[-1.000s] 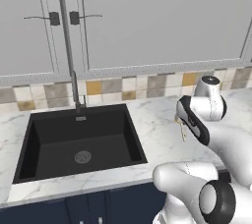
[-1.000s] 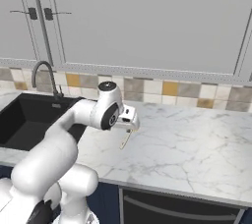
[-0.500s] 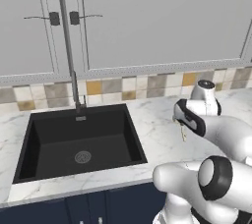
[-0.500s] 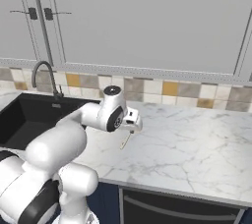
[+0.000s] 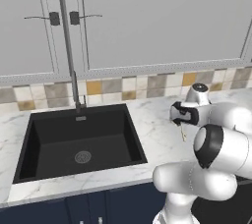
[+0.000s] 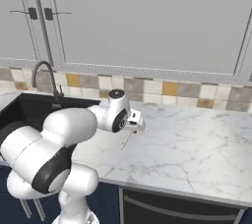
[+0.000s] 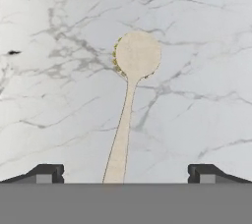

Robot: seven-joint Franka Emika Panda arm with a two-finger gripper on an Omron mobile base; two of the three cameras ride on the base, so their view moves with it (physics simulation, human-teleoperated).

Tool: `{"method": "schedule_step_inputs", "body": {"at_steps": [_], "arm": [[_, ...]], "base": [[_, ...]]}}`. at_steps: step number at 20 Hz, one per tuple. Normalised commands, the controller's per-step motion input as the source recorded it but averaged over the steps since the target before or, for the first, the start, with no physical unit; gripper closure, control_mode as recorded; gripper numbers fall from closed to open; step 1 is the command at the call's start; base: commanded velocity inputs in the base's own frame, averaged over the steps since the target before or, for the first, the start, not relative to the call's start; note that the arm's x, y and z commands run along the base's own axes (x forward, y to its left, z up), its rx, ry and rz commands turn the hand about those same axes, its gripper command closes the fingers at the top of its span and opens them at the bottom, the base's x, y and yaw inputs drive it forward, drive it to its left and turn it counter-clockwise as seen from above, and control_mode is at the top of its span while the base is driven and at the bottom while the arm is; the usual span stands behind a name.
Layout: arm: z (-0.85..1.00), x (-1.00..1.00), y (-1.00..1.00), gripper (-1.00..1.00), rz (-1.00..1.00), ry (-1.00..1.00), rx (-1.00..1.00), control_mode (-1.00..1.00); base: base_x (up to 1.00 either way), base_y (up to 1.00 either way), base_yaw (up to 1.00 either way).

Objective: Grab the spray bottle from the cabinet, then place it next to the cutting board for sanitizing. Then grab the dish brush from the countertop next to the sink and place it next to the cutting board.

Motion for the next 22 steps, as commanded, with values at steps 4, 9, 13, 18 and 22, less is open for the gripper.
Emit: {"method": "schedule_step_inputs", "body": {"at_steps": [4,9,13,18,22], "arm": [[-0.27,0.39,-0.03,-1.00,0.00,0.00,0.00,-1.00],[-0.28,0.35,-0.08,-1.00,0.00,0.00,0.00,-1.00],[-0.29,0.32,-0.10,-1.00,0.00,0.00,0.00,-1.00],[-0.27,0.29,-0.05,-1.00,0.00,0.01,0.00,-1.00],[-0.28,0.32,0.00,1.00,0.00,0.02,0.00,-1.00]], "base": [[0.00,0.00,0.00],[0.00,0.00,0.00],[0.00,0.00,0.00],[0.00,0.00,0.00],[0.00,0.00,0.00]]}}
